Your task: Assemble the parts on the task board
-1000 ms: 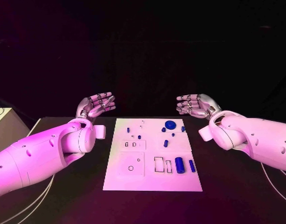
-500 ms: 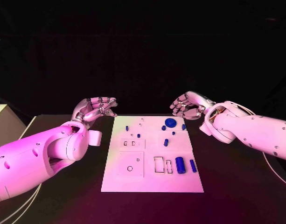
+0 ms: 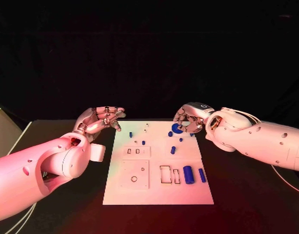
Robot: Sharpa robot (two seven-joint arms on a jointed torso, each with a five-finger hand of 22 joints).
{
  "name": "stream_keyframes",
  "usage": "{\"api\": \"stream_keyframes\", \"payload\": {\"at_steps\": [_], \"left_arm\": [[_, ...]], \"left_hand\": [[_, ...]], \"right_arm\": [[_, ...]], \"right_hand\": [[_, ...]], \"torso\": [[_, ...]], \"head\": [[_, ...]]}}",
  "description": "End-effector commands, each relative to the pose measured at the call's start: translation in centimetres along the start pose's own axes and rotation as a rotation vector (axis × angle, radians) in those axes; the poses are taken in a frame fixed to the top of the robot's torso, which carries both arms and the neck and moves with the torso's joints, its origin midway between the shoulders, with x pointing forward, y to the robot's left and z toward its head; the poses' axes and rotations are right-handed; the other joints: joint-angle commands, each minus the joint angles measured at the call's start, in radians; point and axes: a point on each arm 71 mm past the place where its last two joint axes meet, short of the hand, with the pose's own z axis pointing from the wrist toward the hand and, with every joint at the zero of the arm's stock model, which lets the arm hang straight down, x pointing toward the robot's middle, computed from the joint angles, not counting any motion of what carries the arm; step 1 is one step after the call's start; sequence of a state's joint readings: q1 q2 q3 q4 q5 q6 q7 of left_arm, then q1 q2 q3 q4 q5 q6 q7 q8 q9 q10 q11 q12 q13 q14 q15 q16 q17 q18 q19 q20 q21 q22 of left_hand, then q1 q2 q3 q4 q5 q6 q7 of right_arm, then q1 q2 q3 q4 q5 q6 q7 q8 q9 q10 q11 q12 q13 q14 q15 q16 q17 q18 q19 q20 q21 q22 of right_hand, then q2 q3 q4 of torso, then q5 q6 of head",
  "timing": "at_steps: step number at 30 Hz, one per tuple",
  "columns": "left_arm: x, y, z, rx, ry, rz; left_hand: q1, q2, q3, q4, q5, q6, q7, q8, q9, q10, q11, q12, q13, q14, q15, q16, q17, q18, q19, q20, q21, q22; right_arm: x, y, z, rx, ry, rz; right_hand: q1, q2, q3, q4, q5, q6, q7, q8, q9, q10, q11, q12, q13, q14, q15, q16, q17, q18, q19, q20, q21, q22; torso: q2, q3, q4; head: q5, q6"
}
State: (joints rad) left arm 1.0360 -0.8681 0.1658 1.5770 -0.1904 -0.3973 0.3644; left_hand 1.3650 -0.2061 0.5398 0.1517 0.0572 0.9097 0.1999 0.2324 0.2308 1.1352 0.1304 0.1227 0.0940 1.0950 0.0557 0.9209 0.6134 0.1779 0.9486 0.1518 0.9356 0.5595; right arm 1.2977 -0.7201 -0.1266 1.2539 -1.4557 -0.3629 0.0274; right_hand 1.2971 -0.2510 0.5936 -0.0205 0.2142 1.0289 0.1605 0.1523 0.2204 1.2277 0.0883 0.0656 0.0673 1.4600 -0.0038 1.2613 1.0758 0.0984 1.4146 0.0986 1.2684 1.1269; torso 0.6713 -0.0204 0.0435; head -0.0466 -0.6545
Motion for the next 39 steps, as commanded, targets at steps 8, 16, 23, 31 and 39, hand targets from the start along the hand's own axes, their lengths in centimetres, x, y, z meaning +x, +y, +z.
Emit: {"api": "stream_keyframes", "payload": {"at_steps": [8,16,23,31,39], "left_arm": [[1.4,-0.6,-0.3,0.004,0.066,0.003],[1.5,-1.0,-0.4,0.009,0.069,0.001],[1.7,-1.2,-0.4,0.012,0.073,-0.001],[1.6,-1.4,-0.4,0.016,0.073,-0.002],[1.5,-1.5,-0.3,0.019,0.067,-0.001]], "left_hand": [[-0.013,0.0,0.006,-0.003,-0.001,-0.007,-0.001,0.005,0.002,0.005,-0.002,-0.005,0.002,-0.007,0.0,0.011,0.003,0.005,-0.012,0.001,0.021,0.013],[-0.015,0.0,0.006,-0.003,-0.001,-0.008,-0.001,0.005,0.003,0.004,-0.001,-0.006,0.002,-0.007,0.001,0.013,0.004,0.005,-0.013,0.001,0.026,0.016],[-0.015,0.0,0.006,-0.003,-0.001,-0.009,-0.001,0.005,0.003,0.003,-0.001,-0.006,0.002,-0.008,0.001,0.014,0.004,0.005,-0.014,0.001,0.029,0.018],[-0.017,0.001,0.007,-0.002,-0.001,-0.009,-0.001,0.005,0.003,0.003,-0.001,-0.007,0.003,-0.008,0.001,0.017,0.004,0.005,-0.016,0.002,0.033,0.021],[-0.017,0.001,0.007,-0.002,-0.001,-0.009,-0.001,0.005,0.003,0.003,-0.001,-0.007,0.003,-0.008,0.001,0.017,0.004,0.005,-0.016,0.002,0.033,0.021]], "right_arm": [[0.6,0.6,1.0,0.035,0.052,-0.13],[0.8,0.5,1.7,0.058,0.061,-0.155],[1.1,0.5,2.1,0.063,0.081,-0.161],[1.5,0.6,2.3,0.064,0.103,-0.159],[1.8,0.6,2.6,0.063,0.119,-0.157]], "right_hand": [[-0.012,-0.025,-0.003,0.017,0.009,-0.004,-0.003,-0.005,0.009,-0.016,0.0,-0.003,0.001,0.047,0.006,0.049,0.04,-0.027,0.024,0.002,0.05,0.068],[-0.016,-0.029,-0.007,0.023,0.005,-0.012,-0.002,-0.009,0.011,-0.031,0.003,-0.006,-0.001,0.044,0.007,0.058,0.042,-0.026,0.023,0.004,0.053,0.071],[-0.017,-0.029,-0.009,0.025,0.004,-0.013,-0.002,-0.01,0.012,-0.033,0.003,-0.005,-0.001,0.044,0.008,0.06,0.044,-0.027,0.024,0.004,0.056,0.075],[-0.016,-0.022,-0.007,0.029,0.006,-0.009,-0.004,-0.008,0.015,-0.033,0.002,-0.003,0.0,0.042,0.007,0.065,0.045,-0.028,0.026,0.004,0.06,0.081],[-0.014,-0.017,-0.004,0.031,0.008,-0.004,-0.006,-0.005,0.018,-0.03,0.001,-0.002,0.001,0.041,0.007,0.067,0.045,-0.028,0.026,0.004,0.063,0.085]], "torso": [[0.03,0.0056,0.0128],[0.039,0.0085,0.0152],[0.046,0.0086,0.0164],[0.05,0.0079,0.0186],[0.055,0.0073,0.0189]], "head": [[-0.006,0.005],[-0.014,0.009],[-0.014,0.008],[-0.013,0.007],[-0.012,0.006]]}}
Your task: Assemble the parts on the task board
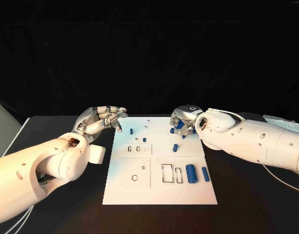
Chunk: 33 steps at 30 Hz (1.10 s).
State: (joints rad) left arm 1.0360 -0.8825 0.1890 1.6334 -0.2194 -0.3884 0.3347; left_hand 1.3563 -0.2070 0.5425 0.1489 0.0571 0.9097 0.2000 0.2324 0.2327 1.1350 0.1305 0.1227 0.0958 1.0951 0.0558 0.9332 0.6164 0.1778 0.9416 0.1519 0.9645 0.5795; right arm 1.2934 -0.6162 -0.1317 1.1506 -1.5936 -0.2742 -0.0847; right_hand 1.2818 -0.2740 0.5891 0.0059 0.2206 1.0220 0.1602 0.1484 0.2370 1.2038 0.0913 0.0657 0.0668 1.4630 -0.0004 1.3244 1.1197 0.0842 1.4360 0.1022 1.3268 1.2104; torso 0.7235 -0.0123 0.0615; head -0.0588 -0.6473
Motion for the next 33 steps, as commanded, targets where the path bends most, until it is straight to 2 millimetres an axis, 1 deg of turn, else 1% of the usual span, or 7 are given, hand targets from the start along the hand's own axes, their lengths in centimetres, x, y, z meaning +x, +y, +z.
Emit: {"api": "stream_keyframes", "payload": {"at_steps": [1,5,9,15,22,29,33], "left_arm": [[0.23,-0.17,0.02,0.008,0.019,-0.003],[0.26,-0.27,0.03,0.01,0.02,-0.004],[0.19,-0.31,0.02,0.01,0.018,-0.003],[0.14,-0.35,0.02,0.01,0.017,-0.003],[0.16,-0.39,0.02,0.009,0.019,-0.004],[0.16,-0.42,0.02,0.007,0.019,-0.004],[0.15,-0.43,0.01,0.007,0.019,-0.004]], "left_hand": [[-0.008,0.002,0.004,0.001,0.0,-0.009,-0.001,0.005,0.002,0.003,-0.001,-0.007,0.001,-0.008,0.001,0.004,0.001,0.005,-0.009,0.002,0.004,0.001],[-0.008,0.002,0.004,0.001,0.0,-0.009,-0.001,0.005,0.002,0.003,-0.001,-0.007,0.001,-0.008,0.001,0.004,0.001,0.005,-0.009,0.002,0.004,0.001],[-0.009,0.003,0.005,0.0,-0.001,-0.009,-0.001,0.005,0.002,0.003,-0.002,-0.006,0.001,-0.008,0.001,0.007,0.002,0.005,-0.01,0.002,0.009,0.003],[-0.009,0.003,0.005,0.0,-0.001,-0.009,-0.001,0.005,0.002,0.003,-0.002,-0.006,0.001,-0.008,0.001,0.007,0.002,0.005,-0.01,0.002,0.009,0.003],[-0.009,0.003,0.005,0.0,-0.001,-0.009,-0.001,0.005,0.002,0.003,-0.002,-0.006,0.001,-0.008,0.001,0.007,0.002,0.005,-0.01,0.002,0.009,0.003],[-0.009,0.004,0.006,0.0,-0.001,-0.009,-0.001,0.006,0.003,0.004,-0.002,-0.006,0.002,-0.008,0.001,0.009,0.002,0.005,-0.011,0.002,0.012,0.006],[-0.009,0.004,0.006,0.0,-0.001,-0.009,-0.001,0.006,0.003,0.004,-0.002,-0.006,0.002,-0.008,0.001,0.009,0.002,0.005,-0.011,0.002,0.012,0.006]], "right_arm": [[0.33,-0.02,0.1,-0.003,0.032,-0.013],[0.42,-0.05,0.21,-0.001,0.032,-0.012],[0.46,0.03,0.28,-0.003,0.033,-0.01],[0.51,0.04,0.4,-0.002,0.038,-0.007],[0.55,0.06,0.55,-0.001,0.042,-0.002],[0.57,0.05,0.76,0.001,0.044,0.001],[0.59,0.16,0.84,-0.002,0.045,0.002]], "right_hand": [[0.001,0.006,0.0,0.005,0.002,0.003,-0.005,-0.001,0.001,-0.006,-0.002,-0.002,0.001,0.038,0.003,0.004,0.001,-0.014,0.005,0.0,0.004,0.001],[0.001,0.007,0.001,0.005,0.003,0.003,-0.005,-0.001,0.001,-0.006,-0.002,-0.002,0.001,0.038,0.003,0.005,0.001,-0.014,0.004,0.0,0.004,0.0],[0.002,0.01,0.003,0.007,0.007,0.004,-0.005,-0.001,0.003,-0.005,-0.003,-0.002,0.002,0.037,0.003,0.007,0.002,-0.014,0.004,0.0,0.005,0.002],[0.001,0.015,0.005,0.012,0.009,0.007,-0.005,0.001,0.005,0.0,-0.003,-0.001,0.003,0.037,0.002,0.01,0.002,-0.014,0.004,0.0,0.007,0.005],[0.0,0.022,0.009,0.017,0.012,0.012,-0.005,0.004,0.009,0.006,-0.004,0.0,0.003,0.036,0.002,0.012,0.002,-0.015,0.005,-0.001,0.01,0.01],[-0.001,0.025,0.011,0.019,0.013,0.014,-0.005,0.005,0.01,0.008,-0.004,0.0,0.004,0.035,0.002,0.013,0.001,-0.015,0.005,-0.001,0.011,0.011],[-0.001,0.027,0.012,0.021,0.014,0.015,-0.006,0.006,0.011,0.01,-0.005,0.0,0.004,0.035,0.002,0.014,0.001,-0.015,0.005,-0.001,0.012,0.012]], "torso": [[0.003,-0.0013,0.0014],[0.005,-0.001,0.0015],[0.006,-0.0003,-0.0006],[0.008,-0.0003,0.0005],[0.01,0.0002,-0.0007],[0.013,-0.0007,0.0015],[0.014,-0.0007,0.0002]], "head": [[0.0,-0.001],[0.001,-0.001],[0.003,-0.002],[0.003,0.0],[0.006,-0.001],[0.006,-0.002],[0.007,-0.003]]}}
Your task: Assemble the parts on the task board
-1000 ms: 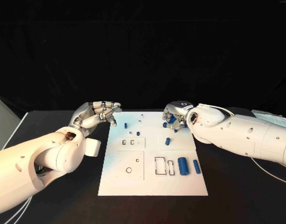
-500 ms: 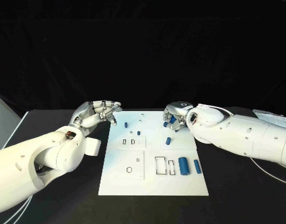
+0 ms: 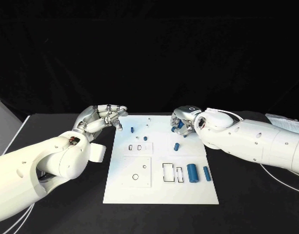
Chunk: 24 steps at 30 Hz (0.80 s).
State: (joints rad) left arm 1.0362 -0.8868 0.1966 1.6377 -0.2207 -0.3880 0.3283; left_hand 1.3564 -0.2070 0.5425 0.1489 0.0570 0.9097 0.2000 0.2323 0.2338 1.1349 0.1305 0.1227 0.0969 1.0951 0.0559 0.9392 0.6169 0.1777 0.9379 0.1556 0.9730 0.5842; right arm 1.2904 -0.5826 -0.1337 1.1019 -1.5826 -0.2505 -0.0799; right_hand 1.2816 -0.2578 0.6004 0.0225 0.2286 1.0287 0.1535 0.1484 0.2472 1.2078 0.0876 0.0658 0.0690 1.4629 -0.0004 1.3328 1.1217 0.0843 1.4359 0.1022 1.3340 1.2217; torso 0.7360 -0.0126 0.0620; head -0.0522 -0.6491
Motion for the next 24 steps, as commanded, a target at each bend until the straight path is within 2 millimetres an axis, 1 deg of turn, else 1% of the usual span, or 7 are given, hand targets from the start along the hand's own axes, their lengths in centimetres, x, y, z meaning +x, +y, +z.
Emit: {"api": "stream_keyframes", "payload": {"at_steps": [1,9,15,16,17,21,24], "left_arm": [[0.26,-0.14,0.01,0.005,0.02,-0.004],[0.21,-0.19,-0.02,0.004,0.019,-0.003],[0.11,-0.18,-0.03,0.002,0.017,-0.002],[0.09,-0.18,-0.03,0.001,0.016,-0.002],[0.07,-0.18,-0.02,0.001,0.016,-0.002],[0.0,-0.17,-0.02,0.001,0.014,-0.001],[-0.02,-0.17,-0.02,0.001,0.014,-0.001]], "left_hand": [[-0.009,0.005,0.006,0.0,0.0,-0.009,-0.001,0.006,0.002,0.004,-0.002,-0.006,0.001,-0.008,0.001,0.003,0.001,0.005,-0.008,-0.002,0.004,0.001],[-0.006,0.007,0.01,-0.003,-0.001,-0.008,-0.002,0.008,0.003,0.004,-0.002,-0.005,0.002,-0.009,0.0,0.006,0.002,0.005,-0.01,-0.002,0.01,0.005],[-0.005,0.008,0.011,-0.003,-0.001,-0.008,-0.002,0.008,0.003,0.004,-0.002,-0.005,0.002,-0.009,0.0,0.006,0.002,0.005,-0.011,-0.002,0.012,0.006],[-0.005,0.008,0.011,-0.003,-0.001,-0.008,-0.002,0.008,0.003,0.004,-0.002,-0.005,0.002,-0.009,0.0,0.006,0.002,0.005,-0.011,-0.002,0.012,0.006],[-0.005,0.008,0.011,-0.003,-0.001,-0.008,-0.002,0.008,0.003,0.004,-0.002,-0.005,0.002,-0.009,0.0,0.006,0.002,0.005,-0.011,-0.002,0.012,0.006],[-0.005,0.008,0.011,-0.003,-0.001,-0.008,-0.002,0.008,0.003,0.004,-0.002,-0.005,0.002,-0.009,0.0,0.006,0.002,0.005,-0.011,-0.002,0.012,0.006],[-0.005,0.008,0.011,-0.003,-0.001,-0.008,-0.002,0.008,0.003,0.004,-0.002,-0.005,0.002,-0.009,0.0,0.006,0.002,0.005,-0.011,-0.002,0.012,0.006]], "right_arm": [[0.15,0.22,0.09,-0.014,0.018,0.001],[0.08,0.34,0.16,-0.018,0.009,0.005],[-0.1,0.44,0.11,-0.023,-0.016,0.012],[-0.13,0.45,0.1,-0.023,-0.021,0.013],[-0.19,0.46,0.09,-0.022,-0.03,0.014],[-0.44,0.49,0.08,-0.016,-0.065,0.012],[-0.65,0.47,0.06,-0.01,-0.094,0.011]], "right_hand": [[-0.001,0.01,0.0,0.004,0.006,0.008,0.001,0.006,0.001,0.006,-0.001,0.0,0.002,0.035,0.002,0.005,-0.001,-0.015,0.005,-0.001,0.004,0.001],[-0.001,0.014,0.002,0.007,0.007,0.013,0.0,0.01,0.004,0.011,-0.003,0.001,0.002,0.034,0.001,0.008,-0.001,-0.015,0.005,-0.001,0.006,0.003],[0.01,0.027,0.011,0.006,0.014,0.03,-0.006,0.021,0.015,0.035,-0.009,0.004,0.005,0.033,-0.005,0.014,0.0,-0.018,0.01,-0.005,0.017,0.02],[0.016,0.034,0.014,0.004,0.013,0.039,-0.01,0.027,0.019,0.045,-0.012,0.006,0.007,0.033,-0.007,0.016,0.0,-0.019,0.012,-0.007,0.023,0.028],[0.031,0.053,0.025,-0.002,-0.021,0.053,-0.016,0.038,0.029,0.065,-0.019,0.007,0.01,0.033,-0.013,0.02,0.001,-0.021,0.016,-0.012,0.031,0.041],[0.048,0.074,0.036,-0.013,-0.035,0.073,-0.023,0.055,0.044,0.092,-0.028,0.01,0.016,0.034,-0.02,0.027,0.005,-0.025,0.023,-0.018,0.045,0.063],[0.055,0.084,0.039,-0.022,-0.039,0.081,-0.026,0.066,0.055,0.108,-0.033,0.01,0.021,0.034,-0.024,0.031,0.006,-0.028,0.028,-0.022,0.056,0.079]], "torso": [[0.002,-0.0004,-0.0001],[0.002,-0.0008,-0.002],[0.002,-0.0007,-0.002],[0.003,-0.0006,-0.0013],[0.004,-0.001,-0.0005],[0.004,-0.001,-0.0014],[0.004,-0.0015,-0.0017]], "head": [[0.001,0.0],[0.003,-0.004],[0.002,-0.003],[0.002,-0.003],[0.001,-0.002],[0.002,-0.001],[0.003,0.0]]}}
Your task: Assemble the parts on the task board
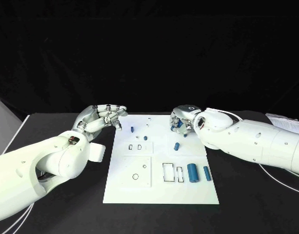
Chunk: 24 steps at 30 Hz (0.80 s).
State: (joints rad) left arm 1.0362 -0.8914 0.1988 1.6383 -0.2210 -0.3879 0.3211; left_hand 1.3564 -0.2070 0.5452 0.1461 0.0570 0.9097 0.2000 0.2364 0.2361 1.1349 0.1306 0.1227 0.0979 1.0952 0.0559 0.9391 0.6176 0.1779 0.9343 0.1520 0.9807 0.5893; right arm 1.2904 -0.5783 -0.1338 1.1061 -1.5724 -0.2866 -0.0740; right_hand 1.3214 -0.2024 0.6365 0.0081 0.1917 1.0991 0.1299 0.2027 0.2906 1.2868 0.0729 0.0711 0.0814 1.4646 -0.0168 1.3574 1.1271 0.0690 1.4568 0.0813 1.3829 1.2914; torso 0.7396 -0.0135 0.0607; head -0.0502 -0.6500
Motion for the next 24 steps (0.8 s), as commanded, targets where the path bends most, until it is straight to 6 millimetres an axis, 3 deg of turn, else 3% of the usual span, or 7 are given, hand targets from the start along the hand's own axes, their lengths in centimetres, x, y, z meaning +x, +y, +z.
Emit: {"api": "stream_keyframes", "payload": {"at_steps": [1,17,24], "left_arm": [[0.2,-0.1,0.0,0.006,0.018,-0.003],[0.0,-0.2,0.0,0.007,0.014,-0.001],[0.1,-0.2,0.0,0.009,0.017,-0.003]], "left_hand": [[-0.005,0.008,0.008,-0.001,-0.001,-0.008,-0.002,0.004,0.001,0.004,-0.002,-0.005,0.001,-0.009,0.0,0.006,0.001,0.005,-0.007,0.002,0.004,0.001],[-0.004,0.009,0.01,-0.002,-0.001,-0.007,-0.003,0.004,0.002,0.005,-0.003,-0.005,0.001,-0.009,0.0,0.008,0.001,0.005,-0.009,0.002,0.007,0.003],[-0.003,0.009,0.011,-0.003,-0.001,-0.006,-0.003,0.005,0.002,0.005,-0.003,-0.005,0.002,-0.01,0.0,0.009,0.001,0.006,-0.01,0.002,0.009,0.004]], "right_arm": [[-0.5,0.1,0.0,0.003,-0.071,-0.004],[-1.7,1.5,0.5,-0.004,-0.187,0.008],[-1.9,3.0,1.8,-0.01,-0.215,0.012]], "right_hand": [[0.019,0.032,0.005,-0.011,-0.004,0.013,-0.003,0.015,0.016,0.034,-0.02,0.006,0.01,0.032,-0.009,0.008,0.001,-0.014,0.01,-0.003,0.012,0.016],[0.025,0.035,0.012,-0.026,-0.006,0.013,-0.004,0.025,0.03,0.047,-0.022,0.002,0.016,0.032,-0.012,0.011,0.0,-0.018,0.016,-0.006,0.025,0.036],[0.026,0.034,0.013,-0.027,-0.006,0.011,-0.004,0.025,0.031,0.046,-0.022,0.001,0.016,0.032,-0.012,0.011,-0.001,-0.018,0.017,-0.006,0.026,0.037]], "torso": [[0.0,-0.0007,-0.0002],[0.002,-0.0017,-0.0015],[0.005,-0.0042,0.0026]], "head": [[0.001,0.002],[0.006,0.011],[0.005,0.016]]}}
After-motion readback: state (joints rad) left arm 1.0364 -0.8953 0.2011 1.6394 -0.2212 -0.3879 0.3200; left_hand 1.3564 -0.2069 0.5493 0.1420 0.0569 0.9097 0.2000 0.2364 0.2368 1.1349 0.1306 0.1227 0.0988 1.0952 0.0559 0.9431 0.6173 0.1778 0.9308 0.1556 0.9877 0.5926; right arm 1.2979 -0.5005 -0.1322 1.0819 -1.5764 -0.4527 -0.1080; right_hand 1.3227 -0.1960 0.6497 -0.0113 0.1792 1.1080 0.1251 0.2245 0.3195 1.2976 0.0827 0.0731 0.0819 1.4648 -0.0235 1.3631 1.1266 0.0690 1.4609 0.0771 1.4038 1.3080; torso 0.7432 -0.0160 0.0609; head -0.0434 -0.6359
